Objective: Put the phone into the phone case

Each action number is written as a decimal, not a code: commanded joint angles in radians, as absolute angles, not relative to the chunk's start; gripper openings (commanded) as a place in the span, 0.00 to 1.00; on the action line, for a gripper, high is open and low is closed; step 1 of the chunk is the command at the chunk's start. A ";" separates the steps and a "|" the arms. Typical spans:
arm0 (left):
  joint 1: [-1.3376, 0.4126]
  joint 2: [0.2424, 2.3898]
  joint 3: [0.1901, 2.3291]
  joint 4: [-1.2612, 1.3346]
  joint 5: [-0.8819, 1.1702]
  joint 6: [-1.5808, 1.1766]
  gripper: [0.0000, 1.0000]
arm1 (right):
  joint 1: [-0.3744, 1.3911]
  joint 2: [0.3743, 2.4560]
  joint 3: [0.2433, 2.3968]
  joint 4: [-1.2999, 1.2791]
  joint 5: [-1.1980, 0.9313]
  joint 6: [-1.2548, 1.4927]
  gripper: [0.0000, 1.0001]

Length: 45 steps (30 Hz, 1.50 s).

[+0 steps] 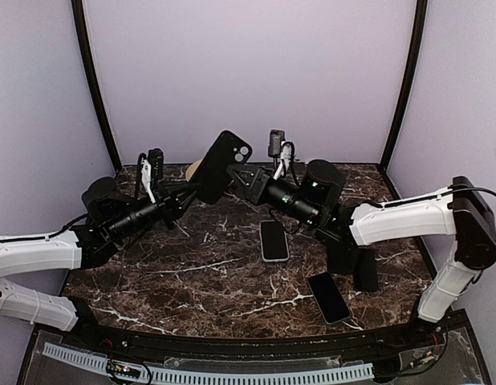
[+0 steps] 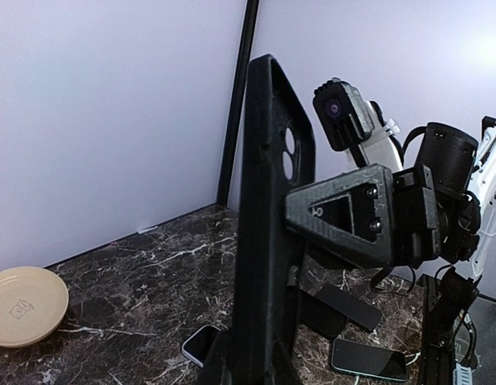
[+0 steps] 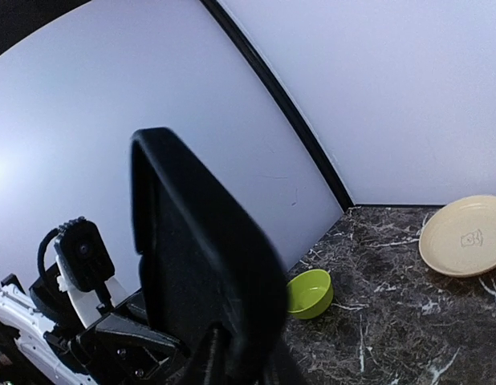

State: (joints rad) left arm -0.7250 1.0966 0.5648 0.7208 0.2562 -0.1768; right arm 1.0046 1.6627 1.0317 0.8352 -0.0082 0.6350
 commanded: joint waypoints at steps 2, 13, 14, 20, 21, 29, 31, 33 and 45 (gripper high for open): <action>-0.730 1.104 0.573 0.744 0.323 -0.192 0.04 | 0.993 1.601 1.058 0.804 -0.094 0.552 0.00; -0.729 1.097 0.602 0.686 0.385 -0.150 0.55 | 0.911 1.483 1.259 0.046 -0.473 0.157 0.00; -0.729 1.104 0.613 0.669 0.431 -0.139 0.55 | 0.911 1.485 1.311 -0.061 -0.481 0.101 0.00; -0.730 1.144 0.668 0.617 0.574 -0.162 0.57 | 0.910 1.499 1.399 -0.340 -0.446 0.011 0.00; -0.730 1.137 0.659 0.631 0.565 -0.164 0.58 | 0.910 1.505 1.398 -0.358 -0.446 0.013 0.00; -0.729 1.114 0.638 0.654 0.523 -0.155 0.58 | 0.910 1.516 1.320 -0.326 -0.492 0.111 0.00; -0.729 1.112 0.637 0.650 0.514 -0.152 0.59 | 0.910 1.519 1.305 -0.320 -0.475 0.145 0.00; -0.730 1.108 0.638 0.646 0.498 -0.147 0.58 | 0.909 1.536 1.292 -0.326 -0.453 0.193 0.00; -0.729 1.103 0.647 0.606 0.414 -0.129 0.60 | 0.910 1.706 1.206 -0.357 -0.557 0.485 0.00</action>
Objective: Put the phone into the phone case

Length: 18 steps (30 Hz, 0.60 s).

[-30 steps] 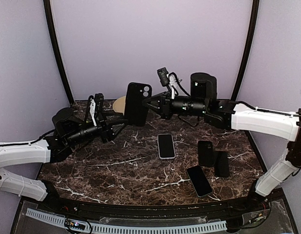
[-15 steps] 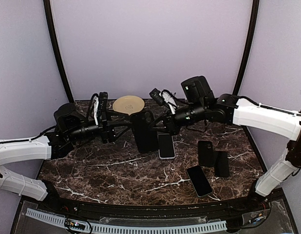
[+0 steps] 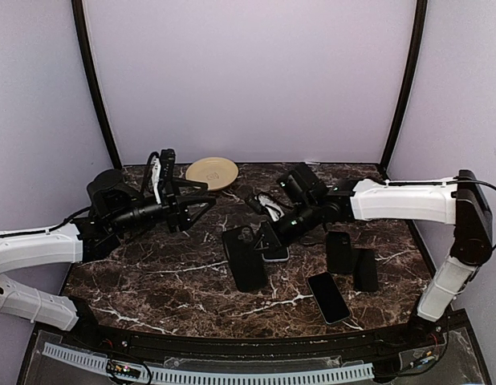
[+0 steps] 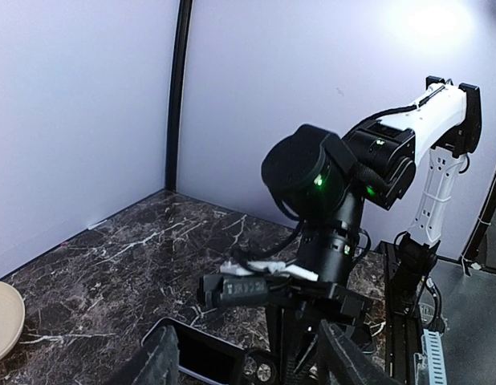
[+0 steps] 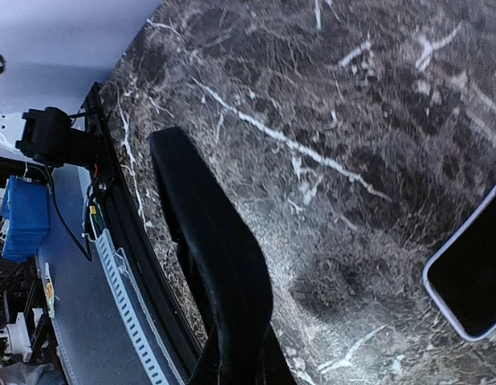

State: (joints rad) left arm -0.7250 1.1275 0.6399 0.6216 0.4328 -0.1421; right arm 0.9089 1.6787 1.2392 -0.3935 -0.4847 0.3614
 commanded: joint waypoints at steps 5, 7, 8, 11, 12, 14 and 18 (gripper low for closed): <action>-0.729 1.107 0.655 0.588 0.407 -0.126 0.61 | 0.909 1.785 1.170 -0.350 -0.592 0.567 0.00; -0.730 1.110 0.658 0.583 0.407 -0.127 0.61 | 0.908 1.810 1.144 -0.332 -0.602 0.602 0.00; -0.730 1.111 0.659 0.581 0.408 -0.126 0.61 | 0.909 1.818 1.134 -0.319 -0.609 0.616 0.00; -0.729 1.112 0.661 0.576 0.409 -0.126 0.61 | 0.908 1.837 1.118 -0.302 -0.604 0.637 0.00; -0.729 1.113 0.662 0.576 0.411 -0.126 0.61 | 0.908 1.843 1.117 -0.306 -0.594 0.639 0.00; -0.730 1.113 0.663 0.574 0.419 -0.125 0.61 | 0.907 1.856 1.118 -0.321 -0.568 0.635 0.00; -0.730 1.117 0.668 0.568 0.424 -0.124 0.61 | 0.907 1.873 1.122 -0.344 -0.534 0.622 0.05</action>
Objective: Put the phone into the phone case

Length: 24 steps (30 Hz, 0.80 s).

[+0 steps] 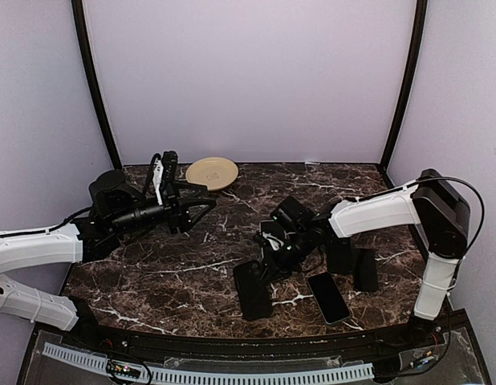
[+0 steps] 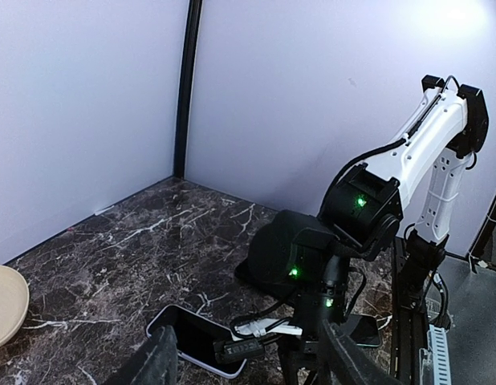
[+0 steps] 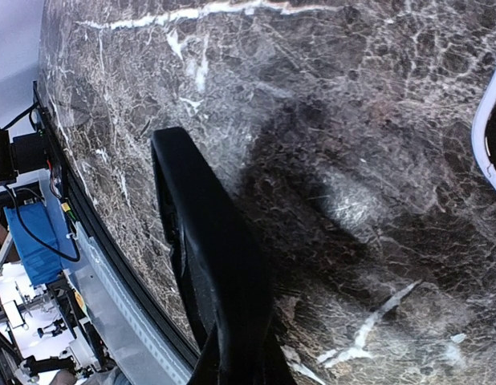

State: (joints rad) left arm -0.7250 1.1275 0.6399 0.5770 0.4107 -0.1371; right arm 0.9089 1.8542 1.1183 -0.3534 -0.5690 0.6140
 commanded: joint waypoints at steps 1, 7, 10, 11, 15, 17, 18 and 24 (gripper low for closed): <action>-0.729 1.118 0.668 0.567 0.424 -0.123 0.61 | 0.907 1.877 1.124 -0.350 -0.525 0.620 0.07; -0.730 1.121 0.672 0.560 0.429 -0.121 0.62 | 0.907 1.905 1.164 -0.434 -0.442 0.589 0.26; -0.729 1.125 0.675 0.556 0.435 -0.121 0.62 | 0.908 1.901 1.199 -0.474 -0.401 0.566 0.33; -0.729 1.127 0.675 0.556 0.437 -0.121 0.62 | 0.909 1.896 1.211 -0.484 -0.389 0.556 0.35; -0.730 1.130 0.677 0.552 0.443 -0.120 0.62 | 0.910 1.871 1.265 -0.567 -0.273 0.534 0.48; -0.729 1.130 0.678 0.551 0.443 -0.120 0.62 | 0.912 1.847 1.282 -0.629 -0.169 0.537 0.61; -0.729 1.130 0.678 0.551 0.443 -0.120 0.62 | 0.914 1.832 1.284 -0.662 -0.116 0.545 0.72; -0.729 1.136 0.681 0.547 0.448 -0.119 0.63 | 0.916 1.710 1.210 -0.824 0.109 0.624 0.99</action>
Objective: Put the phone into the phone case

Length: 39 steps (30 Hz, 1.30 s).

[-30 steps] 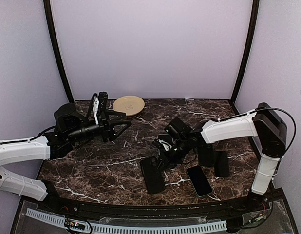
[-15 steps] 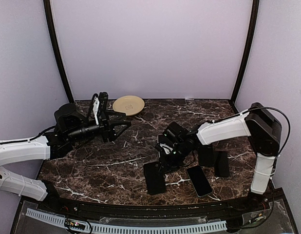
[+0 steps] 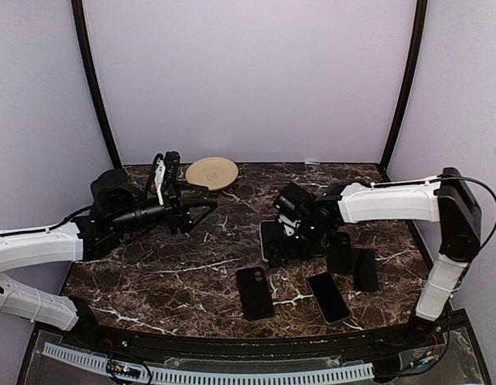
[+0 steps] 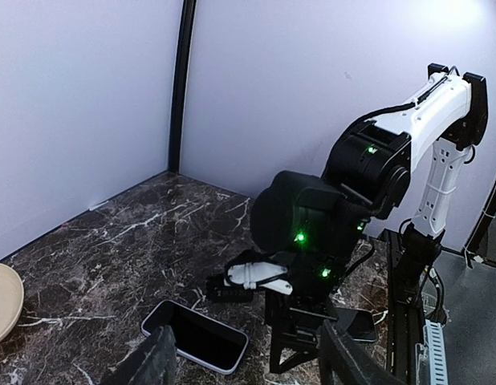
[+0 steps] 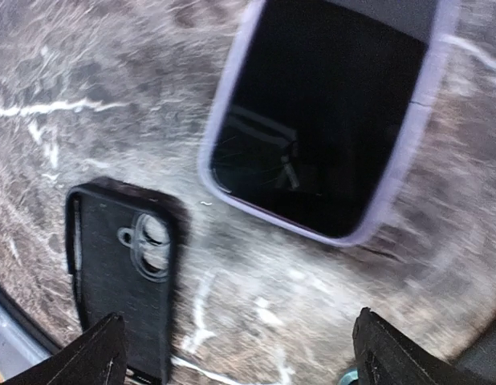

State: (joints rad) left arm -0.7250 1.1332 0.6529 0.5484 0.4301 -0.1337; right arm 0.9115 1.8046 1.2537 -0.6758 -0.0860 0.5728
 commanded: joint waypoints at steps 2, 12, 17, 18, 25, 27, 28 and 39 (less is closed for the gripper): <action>-0.729 1.141 0.683 0.548 0.452 -0.122 0.63 | 0.915 1.682 1.167 -0.866 0.131 0.646 0.98; -0.729 1.153 0.685 0.546 0.467 -0.130 0.63 | 0.914 1.597 0.962 -0.895 0.053 0.710 0.99; -0.730 1.154 0.687 0.545 0.471 -0.128 0.63 | 0.913 1.605 0.913 -0.827 -0.008 0.704 0.99; -0.730 1.154 0.687 0.543 0.469 -0.128 0.63 | 0.913 1.609 0.906 -0.812 -0.024 0.704 0.99; -0.729 1.152 0.689 0.539 0.468 -0.125 0.64 | 0.913 1.648 0.890 -0.768 -0.033 0.703 0.85; -0.729 1.152 0.689 0.538 0.468 -0.125 0.64 | 0.913 1.655 0.893 -0.774 -0.021 0.701 0.76; -0.730 1.152 0.690 0.536 0.469 -0.125 0.64 | 0.913 1.658 0.895 -0.777 -0.019 0.700 0.72; -0.730 1.160 0.716 0.456 0.341 -0.106 0.64 | 0.961 1.621 1.024 -0.841 0.165 0.728 0.40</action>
